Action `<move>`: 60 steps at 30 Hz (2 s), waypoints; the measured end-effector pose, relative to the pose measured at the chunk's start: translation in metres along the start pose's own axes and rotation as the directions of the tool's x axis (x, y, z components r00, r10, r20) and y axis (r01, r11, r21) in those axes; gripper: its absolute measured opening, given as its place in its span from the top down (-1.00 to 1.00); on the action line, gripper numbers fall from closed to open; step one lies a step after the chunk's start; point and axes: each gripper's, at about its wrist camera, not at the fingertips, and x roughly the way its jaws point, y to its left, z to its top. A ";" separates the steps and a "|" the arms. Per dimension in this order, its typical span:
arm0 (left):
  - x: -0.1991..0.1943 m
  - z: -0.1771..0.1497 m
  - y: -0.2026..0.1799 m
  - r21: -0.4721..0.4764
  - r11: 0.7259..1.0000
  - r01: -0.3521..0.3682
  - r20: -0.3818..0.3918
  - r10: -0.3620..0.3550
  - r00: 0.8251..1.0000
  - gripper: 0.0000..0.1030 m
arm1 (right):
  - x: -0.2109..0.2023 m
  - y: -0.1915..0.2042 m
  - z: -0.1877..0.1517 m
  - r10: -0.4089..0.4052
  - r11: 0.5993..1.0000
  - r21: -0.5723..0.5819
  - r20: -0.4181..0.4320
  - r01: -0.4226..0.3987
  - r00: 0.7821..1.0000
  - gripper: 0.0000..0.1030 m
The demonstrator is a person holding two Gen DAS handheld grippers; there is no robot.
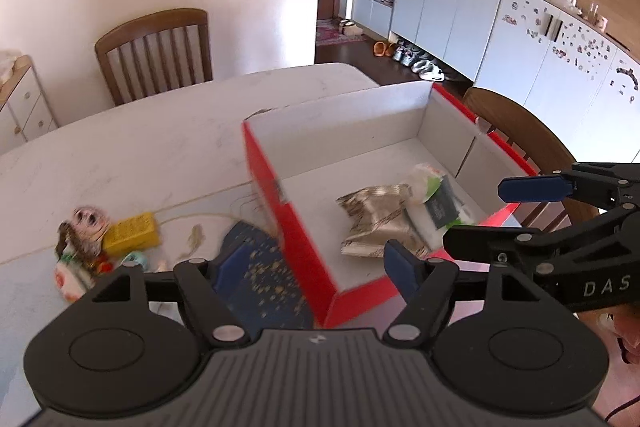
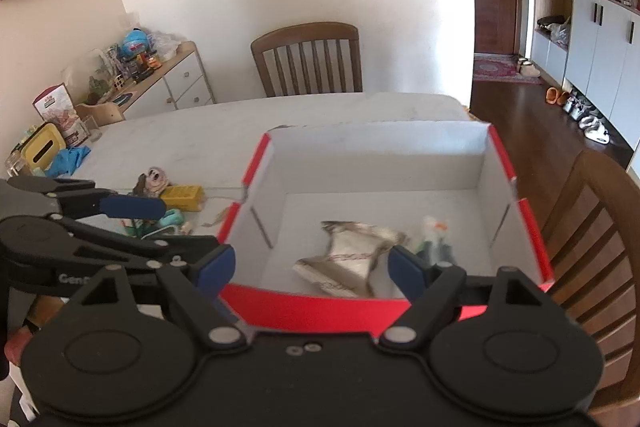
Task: Organize objects
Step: 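Withdraw both tools from the box back over the table items, then grasp the white foam bag with the left tool while the right tool grasps the beige cylinder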
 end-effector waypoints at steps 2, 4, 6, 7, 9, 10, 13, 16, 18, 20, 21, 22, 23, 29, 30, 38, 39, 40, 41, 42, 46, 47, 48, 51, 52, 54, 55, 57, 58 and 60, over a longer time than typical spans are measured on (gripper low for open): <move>-0.006 -0.008 0.011 -0.015 1.000 0.007 -0.010 -0.007 1.000 -0.47 | 0.002 0.010 -0.002 0.014 1.000 0.000 -0.010 -0.014 1.000 -0.60; -0.011 -0.015 0.021 -0.027 0.999 0.018 -0.021 -0.019 1.000 -0.47 | 0.003 0.021 -0.005 0.020 1.000 -0.011 -0.012 -0.020 1.000 -0.60; -0.018 -0.022 0.033 -0.051 0.998 0.020 -0.024 -0.022 0.999 -0.47 | 0.005 0.033 -0.007 0.025 0.999 -0.023 -0.016 -0.025 1.000 -0.60; -0.020 -0.026 0.039 -0.061 0.998 0.016 -0.026 -0.018 1.000 -0.47 | 0.007 0.040 -0.009 0.031 0.999 -0.031 -0.018 -0.031 0.999 -0.60; -0.026 -0.032 0.049 -0.069 0.998 0.000 -0.022 -0.001 1.000 -0.50 | 0.009 0.053 -0.012 0.033 0.998 -0.043 -0.024 -0.034 0.999 -0.60; -0.029 -0.036 0.055 -0.076 0.997 -0.006 -0.026 0.004 1.000 -0.57 | 0.010 0.059 -0.014 0.035 0.998 -0.052 -0.026 -0.036 0.999 -0.60; -0.034 -0.047 0.074 -0.110 0.994 0.009 -0.032 -0.013 0.999 -0.60 | 0.015 0.076 -0.017 0.042 0.996 -0.074 -0.035 -0.045 0.999 -0.60; -0.039 -0.059 0.091 -0.112 0.994 0.003 -0.029 -0.007 1.000 -0.60 | 0.022 0.091 -0.020 0.056 0.994 -0.087 -0.059 -0.061 0.997 -0.60; -0.043 -0.067 0.099 -0.094 0.996 -0.003 -0.020 0.001 1.000 -0.60 | 0.025 0.100 -0.022 0.058 0.994 -0.091 -0.064 -0.064 0.996 -0.60; -0.047 -0.075 0.107 -0.086 0.996 -0.010 -0.019 0.009 1.000 -0.61 | 0.028 0.109 -0.024 0.060 0.994 -0.088 -0.069 -0.066 0.996 -0.60; -0.048 -0.079 0.112 -0.089 0.996 -0.011 -0.021 0.009 1.000 -0.63 | 0.030 0.112 -0.025 0.060 0.994 -0.088 -0.071 -0.066 0.996 -0.60; -0.049 -0.084 0.117 -0.096 0.995 -0.008 -0.022 0.006 1.000 -0.64 | 0.032 0.116 -0.026 0.057 0.994 -0.086 -0.073 -0.063 0.996 -0.60; -0.050 -0.088 0.122 -0.102 0.995 -0.001 -0.024 -0.002 1.000 -0.64 | 0.034 0.120 -0.026 0.056 0.995 -0.083 -0.076 -0.062 0.996 -0.61; -0.048 -0.110 0.145 -0.111 0.994 0.011 -0.036 -0.015 0.999 -0.76 | 0.049 0.139 -0.028 0.043 0.995 -0.087 -0.098 -0.051 0.994 -0.69; -0.046 -0.114 0.149 -0.116 0.993 0.018 -0.041 -0.023 0.999 -0.80 | 0.053 0.142 -0.029 0.046 0.995 -0.083 -0.106 -0.055 0.993 -0.69; -0.028 -0.138 0.162 -0.096 0.995 0.034 -0.064 -0.040 0.997 -1.00 | 0.093 0.166 -0.028 0.079 0.996 -0.037 -0.184 -0.087 0.980 -0.72; -0.026 -0.140 0.162 -0.091 0.995 0.027 -0.067 -0.033 0.997 -1.00 | 0.098 0.169 -0.028 0.082 0.996 -0.028 -0.195 -0.089 0.977 -0.72; -0.023 -0.142 0.163 -0.086 0.996 0.025 -0.070 -0.031 0.997 -1.00 | 0.103 0.171 -0.028 0.089 0.995 -0.021 -0.206 -0.095 0.975 -0.71; -0.020 -0.145 0.164 -0.086 0.996 0.024 -0.075 -0.030 0.997 -1.00 | 0.108 0.174 -0.028 0.093 0.995 -0.011 -0.214 -0.098 0.972 -0.70; -0.017 -0.147 0.165 -0.092 0.995 0.030 -0.081 -0.037 0.996 -1.00 | 0.114 0.177 -0.028 0.094 0.995 -0.001 -0.222 -0.097 0.971 -0.70; -0.009 -0.154 0.167 -0.076 0.996 0.036 -0.073 -0.041 0.996 -1.00 | 0.136 0.188 -0.026 0.104 0.995 0.036 -0.260 -0.098 0.960 -0.62; -0.007 -0.155 0.166 -0.068 0.997 0.035 -0.071 -0.040 0.997 -1.00 | 0.142 0.191 -0.026 0.106 0.994 0.042 -0.271 -0.098 0.957 -0.59; -0.005 -0.157 0.165 -0.061 0.998 0.031 -0.074 -0.035 0.997 -1.00 | 0.147 0.193 -0.026 0.106 0.994 0.047 -0.280 -0.096 0.954 -0.58; 0.000 -0.160 0.162 -0.027 0.999 0.032 -0.066 -0.033 0.997 -1.00 | 0.161 0.203 -0.026 0.087 0.996 0.034 -0.305 -0.080 0.948 -0.50; 0.002 -0.161 0.161 -0.009 1.000 0.022 -0.064 -0.022 0.998 -1.00 | 0.166 0.206 -0.026 0.087 0.996 0.032 -0.313 -0.081 0.946 -0.48; 0.006 -0.163 0.158 0.021 1.000 0.013 -0.064 -0.012 0.998 -1.00 | 0.175 0.210 -0.025 0.091 0.996 0.036 -0.331 -0.084 0.939 -0.43; 0.007 -0.164 0.157 0.028 1.000 0.010 -0.062 -0.008 0.998 -1.00 | 0.179 0.211 -0.025 0.092 0.996 0.039 -0.339 -0.084 0.936 -0.39; 0.010 -0.165 0.156 0.035 0.999 0.006 -0.063 -0.003 0.998 -1.00 | 0.184 0.215 -0.024 0.097 0.995 0.046 -0.348 -0.086 0.932 -0.35; 0.012 -0.166 0.155 0.040 0.999 -0.002 -0.061 0.004 0.998 -1.00 | 0.187 0.217 -0.024 0.097 0.995 0.049 -0.354 -0.085 0.930 -0.28; 0.014 -0.167 0.153 0.046 0.999 -0.012 -0.057 0.015 0.998 -0.99 | 0.193 0.220 -0.024 0.096 0.995 0.050 -0.367 -0.083 0.925 -0.16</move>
